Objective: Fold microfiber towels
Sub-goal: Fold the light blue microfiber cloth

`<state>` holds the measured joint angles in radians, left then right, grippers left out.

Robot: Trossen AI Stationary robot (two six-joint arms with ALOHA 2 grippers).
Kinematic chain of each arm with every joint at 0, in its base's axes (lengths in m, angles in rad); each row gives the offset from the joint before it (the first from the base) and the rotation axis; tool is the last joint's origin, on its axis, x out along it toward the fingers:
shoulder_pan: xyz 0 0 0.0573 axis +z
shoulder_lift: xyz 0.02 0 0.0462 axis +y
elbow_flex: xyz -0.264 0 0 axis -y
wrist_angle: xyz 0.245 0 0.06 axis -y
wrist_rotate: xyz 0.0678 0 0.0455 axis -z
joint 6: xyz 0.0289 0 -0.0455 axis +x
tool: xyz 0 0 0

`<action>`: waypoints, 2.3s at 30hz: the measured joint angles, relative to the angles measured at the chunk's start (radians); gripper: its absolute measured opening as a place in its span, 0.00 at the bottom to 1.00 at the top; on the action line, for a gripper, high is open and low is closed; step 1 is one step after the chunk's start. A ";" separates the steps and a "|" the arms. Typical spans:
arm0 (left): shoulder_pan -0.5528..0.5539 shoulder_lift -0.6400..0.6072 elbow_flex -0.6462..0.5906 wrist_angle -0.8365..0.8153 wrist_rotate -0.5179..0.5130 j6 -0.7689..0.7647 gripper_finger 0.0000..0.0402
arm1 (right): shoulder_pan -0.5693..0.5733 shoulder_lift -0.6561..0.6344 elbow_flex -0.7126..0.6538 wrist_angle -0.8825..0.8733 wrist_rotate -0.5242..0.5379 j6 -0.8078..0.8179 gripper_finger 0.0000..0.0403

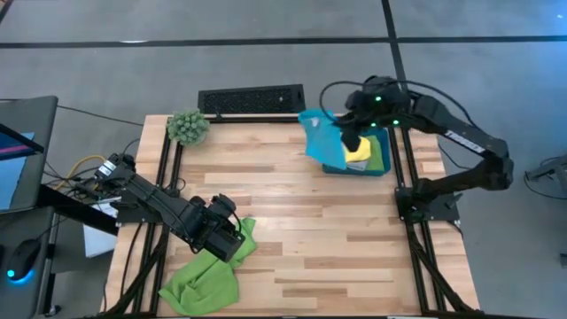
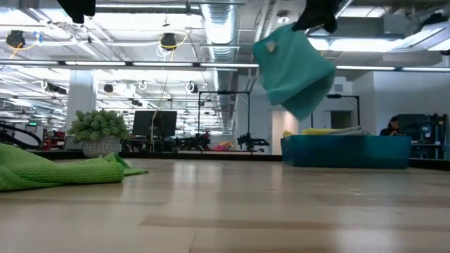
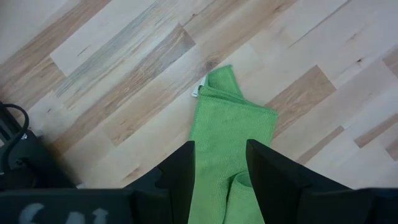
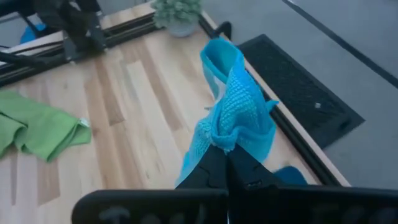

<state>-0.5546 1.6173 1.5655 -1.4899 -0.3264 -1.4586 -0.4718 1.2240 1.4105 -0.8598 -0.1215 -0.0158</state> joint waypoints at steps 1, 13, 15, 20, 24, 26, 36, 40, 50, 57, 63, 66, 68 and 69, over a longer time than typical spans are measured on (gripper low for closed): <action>0.000 0.000 0.000 0.000 0.000 0.000 0.34 | -0.012 -0.012 0.000 -0.013 0.000 -0.007 0.00; 0.000 0.000 0.000 0.000 -0.001 0.000 0.34 | -0.090 -0.076 0.000 -0.228 -0.011 -0.058 0.00; 0.000 0.000 0.000 0.000 -0.001 0.000 0.34 | -0.101 -0.088 0.000 -0.228 -0.011 -0.064 0.00; 0.000 0.000 0.000 0.000 -0.002 0.000 0.34 | -0.109 -0.108 0.000 -0.235 -0.029 -0.081 0.00; 0.000 0.000 0.000 0.000 -0.002 0.000 0.34 | -0.109 -0.133 0.000 -0.239 -0.063 -0.090 0.00; 0.000 0.000 0.000 0.000 -0.002 0.000 0.34 | -0.114 -0.143 0.000 -0.231 -0.064 -0.090 0.00; 0.030 0.000 0.000 0.005 -0.002 0.027 0.34 | -0.127 -0.113 0.000 -0.108 -0.113 -0.033 0.00; 0.042 0.000 0.000 0.008 0.000 0.030 0.34 | -0.127 -0.110 -0.007 0.018 -0.042 0.080 0.00; 0.044 0.000 0.000 0.011 -0.001 0.032 0.34 | -0.126 -0.255 -0.276 0.398 0.145 0.389 0.01; 0.044 0.000 0.000 0.011 0.000 0.062 0.34 | -0.125 -0.296 -0.401 0.511 0.233 0.462 0.01; 0.044 0.000 0.000 0.011 0.002 0.071 0.34 | -0.126 -0.270 -0.436 0.570 0.258 0.461 0.01; 0.044 0.000 0.000 0.011 0.007 0.076 0.34 | -0.126 -0.243 -0.436 0.606 0.286 0.436 0.01; 0.044 0.000 0.000 0.011 0.007 0.075 0.34 | -0.129 -0.220 -0.436 0.614 0.297 0.430 0.01; 0.044 0.000 0.000 0.011 0.007 0.074 0.34 | -0.132 -0.208 -0.436 0.606 0.302 0.428 0.01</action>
<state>-0.5106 1.6176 1.5658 -1.4788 -0.3198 -1.3841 -0.6038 1.0162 0.9744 -0.2541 0.1804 0.4125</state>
